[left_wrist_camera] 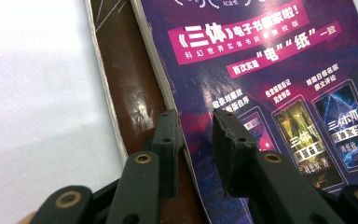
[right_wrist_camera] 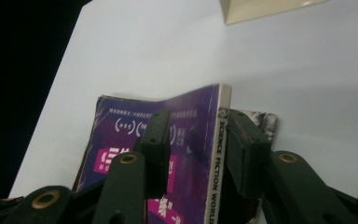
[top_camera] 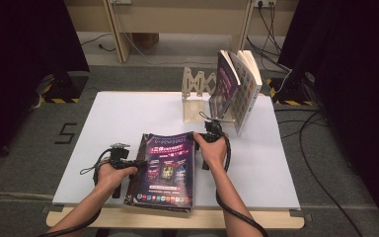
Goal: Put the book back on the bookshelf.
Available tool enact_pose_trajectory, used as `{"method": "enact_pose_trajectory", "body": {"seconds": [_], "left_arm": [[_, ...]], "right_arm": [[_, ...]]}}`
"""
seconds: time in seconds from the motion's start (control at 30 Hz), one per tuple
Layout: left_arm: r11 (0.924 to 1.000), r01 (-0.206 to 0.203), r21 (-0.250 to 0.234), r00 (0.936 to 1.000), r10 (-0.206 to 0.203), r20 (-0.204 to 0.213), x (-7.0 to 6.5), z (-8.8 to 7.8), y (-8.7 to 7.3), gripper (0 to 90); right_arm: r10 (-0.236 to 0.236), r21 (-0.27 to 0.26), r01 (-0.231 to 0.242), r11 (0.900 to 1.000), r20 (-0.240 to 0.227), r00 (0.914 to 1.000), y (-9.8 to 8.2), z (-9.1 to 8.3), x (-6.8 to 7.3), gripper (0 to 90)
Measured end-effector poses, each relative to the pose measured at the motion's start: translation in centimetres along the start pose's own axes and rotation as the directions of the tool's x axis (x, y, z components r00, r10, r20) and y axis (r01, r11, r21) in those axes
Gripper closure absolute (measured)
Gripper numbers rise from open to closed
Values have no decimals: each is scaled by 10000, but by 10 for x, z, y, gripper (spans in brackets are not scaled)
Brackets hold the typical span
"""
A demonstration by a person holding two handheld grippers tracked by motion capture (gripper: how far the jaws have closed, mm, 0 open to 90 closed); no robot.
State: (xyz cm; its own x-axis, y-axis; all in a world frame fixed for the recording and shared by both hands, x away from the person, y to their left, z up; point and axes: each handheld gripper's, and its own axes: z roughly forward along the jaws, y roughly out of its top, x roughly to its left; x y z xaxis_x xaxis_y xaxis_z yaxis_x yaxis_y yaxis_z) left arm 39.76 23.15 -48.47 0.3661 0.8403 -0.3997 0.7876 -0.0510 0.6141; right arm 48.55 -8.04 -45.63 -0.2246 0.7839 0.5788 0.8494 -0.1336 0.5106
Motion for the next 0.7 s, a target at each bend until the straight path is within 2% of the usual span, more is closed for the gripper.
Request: {"method": "enact_pose_trajectory", "body": {"seconds": [0.17, 0.33, 0.37, 0.57, 0.63, 0.7], "left_arm": [[10000, -15, 8, 10000, 15, -14, 0, 0, 0, 709], [10000, -38, -10, 10000, 38, -63, 0, 0, 0, 709], [10000, -43, -12, 10000, 43, -74, 0, 0, 0, 709], [10000, -53, -27, 9999, 53, -111, 0, -1, 0, 709], [10000, -23, -61, 10000, 23, -89, 0, -1, 0, 709], [9999, 10, -106, 10000, -11, -44, 1, -1, -1, 709]], "right_arm": [[-133, 188, 128, 9997, 218, 9997, 0, 2, -1, 659], [-227, 248, 230, 9994, -105, 9997, 3, -2, 3, 703], [-411, 229, 415, 9989, -177, 9990, 4, -2, 3, 707], [-751, 784, 770, 9939, -274, 9968, 2, 2, 8, 762], [-923, 807, 941, 9923, -268, 9954, 2, 2, 9, 783], [-877, 812, 903, 9926, -352, 9955, 3, 1, 10, 797]]}}
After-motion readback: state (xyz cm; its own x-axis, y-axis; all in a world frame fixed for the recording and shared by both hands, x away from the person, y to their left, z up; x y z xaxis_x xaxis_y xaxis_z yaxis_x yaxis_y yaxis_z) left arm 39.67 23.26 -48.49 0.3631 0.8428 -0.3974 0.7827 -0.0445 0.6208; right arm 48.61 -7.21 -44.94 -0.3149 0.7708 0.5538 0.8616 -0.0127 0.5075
